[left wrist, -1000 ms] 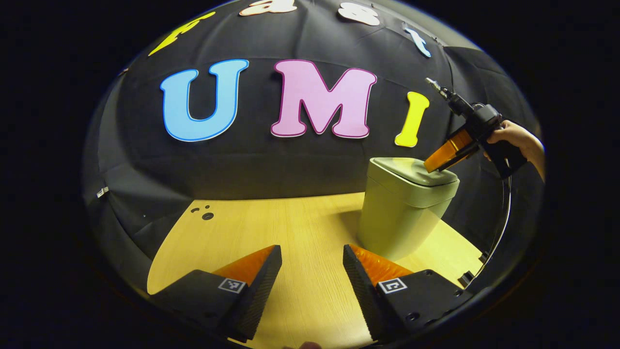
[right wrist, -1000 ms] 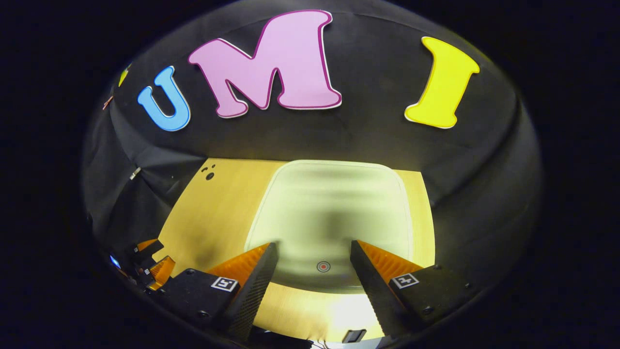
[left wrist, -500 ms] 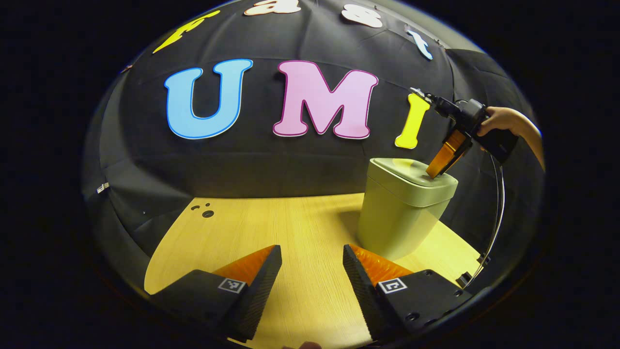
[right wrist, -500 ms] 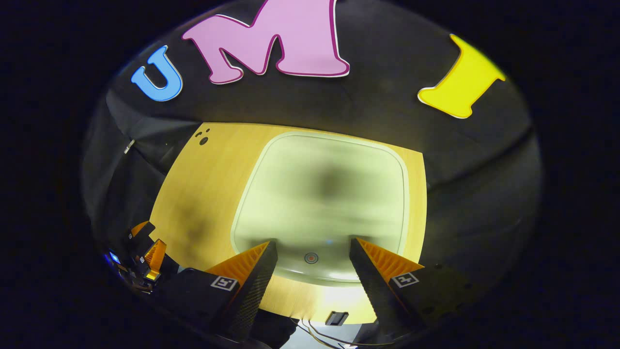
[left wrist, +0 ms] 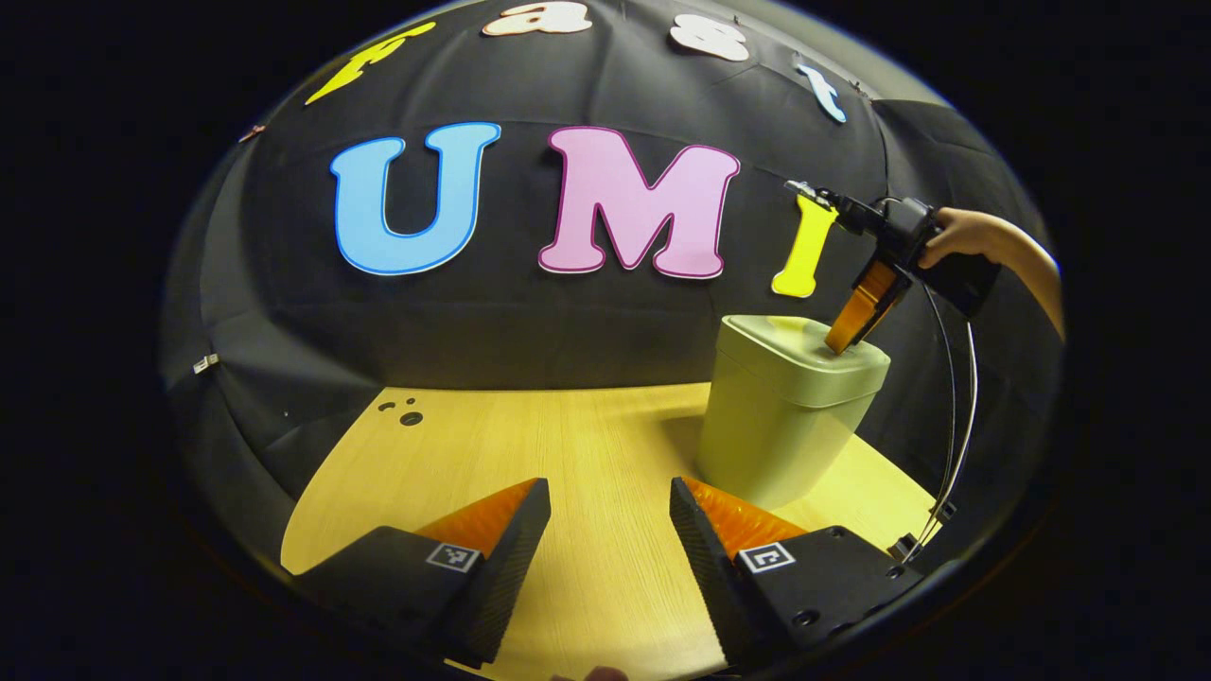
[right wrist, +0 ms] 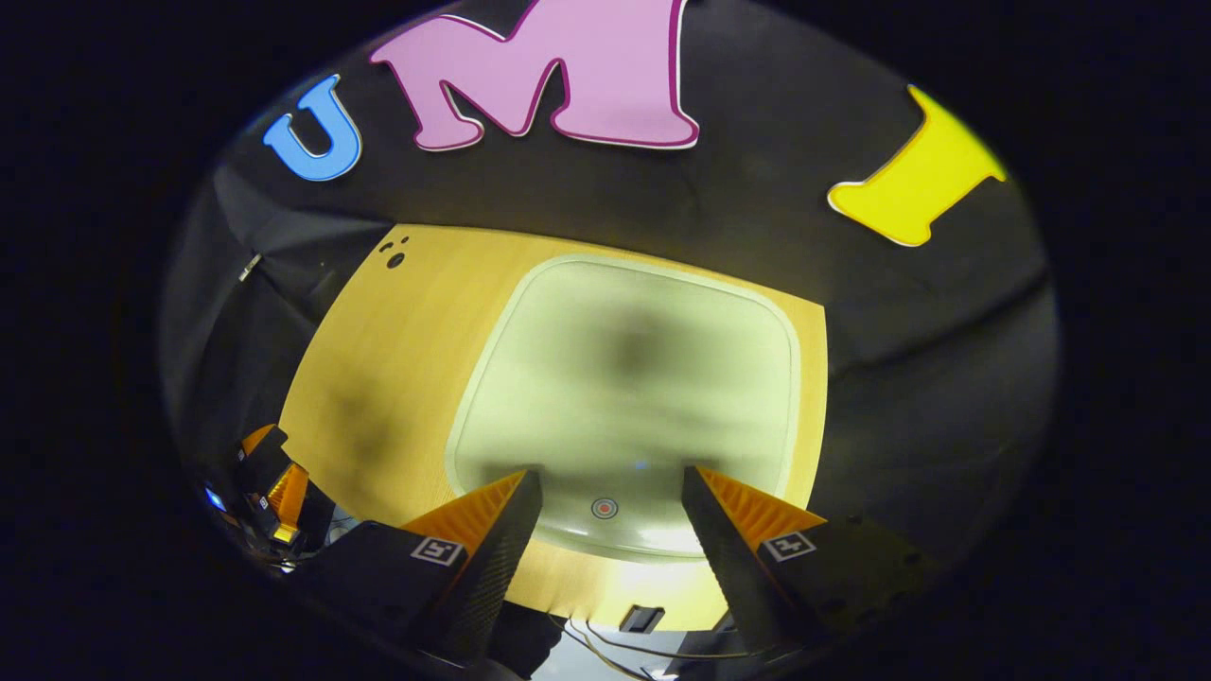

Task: Press the lid of the desktop garbage bin to open it, pick up the crumpled paper on the desktop and throw it into the bin, then pick up the pop can on the desktop and drop it into the bin, and finally close the garbage bin lid.

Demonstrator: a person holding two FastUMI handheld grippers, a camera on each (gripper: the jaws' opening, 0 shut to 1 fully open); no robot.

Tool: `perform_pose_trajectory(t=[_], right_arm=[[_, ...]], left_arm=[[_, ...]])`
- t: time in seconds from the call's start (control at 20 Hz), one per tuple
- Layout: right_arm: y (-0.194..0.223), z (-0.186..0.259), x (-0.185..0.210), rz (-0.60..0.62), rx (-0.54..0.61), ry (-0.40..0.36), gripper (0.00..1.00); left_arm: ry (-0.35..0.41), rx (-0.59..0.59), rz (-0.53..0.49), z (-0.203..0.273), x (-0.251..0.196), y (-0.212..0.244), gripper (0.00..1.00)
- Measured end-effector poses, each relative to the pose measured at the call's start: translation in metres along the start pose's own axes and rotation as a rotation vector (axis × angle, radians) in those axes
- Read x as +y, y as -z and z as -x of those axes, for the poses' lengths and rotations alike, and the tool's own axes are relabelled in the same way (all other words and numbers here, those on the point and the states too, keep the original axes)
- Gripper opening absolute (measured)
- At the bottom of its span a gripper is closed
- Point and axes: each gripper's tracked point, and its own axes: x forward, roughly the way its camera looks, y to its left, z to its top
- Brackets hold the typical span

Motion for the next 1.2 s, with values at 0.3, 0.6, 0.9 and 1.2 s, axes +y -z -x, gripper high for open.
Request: perform_pose_trajectory(t=[0.3,0.6,0.9,1.2], right_arm=[[0.007,0.018,0.027,-0.014,-0.208,-0.032,0.99],[0.017,0.044,0.069,0.061,-0.418,-0.031,0.99],[0.031,0.060,0.101,0.099,-0.548,-0.036,0.96],[0.050,0.061,0.128,0.108,-0.624,-0.043,0.97]], left_arm=[[-0.006,-0.020,-0.013,0.003,0.006,-0.012,0.84],[0.007,-0.025,-0.028,0.003,0.005,-0.020,0.84],[0.020,-0.023,-0.034,0.006,0.001,-0.021,0.84],[0.014,-0.028,-0.029,0.015,0.004,-0.022,0.84]])
